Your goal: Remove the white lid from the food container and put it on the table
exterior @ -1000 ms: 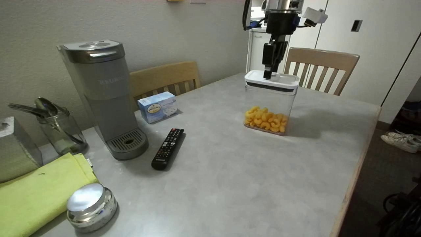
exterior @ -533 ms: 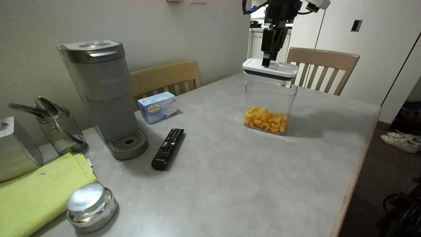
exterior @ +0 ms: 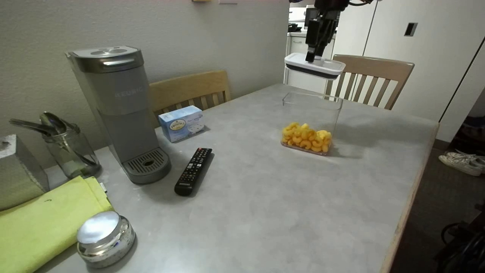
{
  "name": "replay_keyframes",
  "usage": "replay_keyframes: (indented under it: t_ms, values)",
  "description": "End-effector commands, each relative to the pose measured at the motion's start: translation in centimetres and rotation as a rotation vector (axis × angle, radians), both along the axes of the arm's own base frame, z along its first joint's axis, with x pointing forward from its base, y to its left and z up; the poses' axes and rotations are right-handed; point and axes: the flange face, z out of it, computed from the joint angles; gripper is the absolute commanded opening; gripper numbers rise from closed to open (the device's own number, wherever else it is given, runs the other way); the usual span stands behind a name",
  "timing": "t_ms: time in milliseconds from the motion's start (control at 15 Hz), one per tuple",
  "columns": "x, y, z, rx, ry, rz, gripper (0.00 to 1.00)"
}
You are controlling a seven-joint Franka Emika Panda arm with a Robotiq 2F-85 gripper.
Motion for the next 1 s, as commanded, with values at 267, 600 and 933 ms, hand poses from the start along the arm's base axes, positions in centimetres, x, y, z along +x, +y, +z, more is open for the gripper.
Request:
replay_keyframes:
  t_ms: [267, 600, 933]
  values:
    - [-1.1, -8.2, 1.1, -0.005, -0.042, -0.057, 0.29]
    - [-2.0, -8.5, -3.4, 0.136, -0.055, 0.010, 0.29]
    - [-1.8, -8.6, -8.4, 0.121, 0.010, 0.137, 0.29]
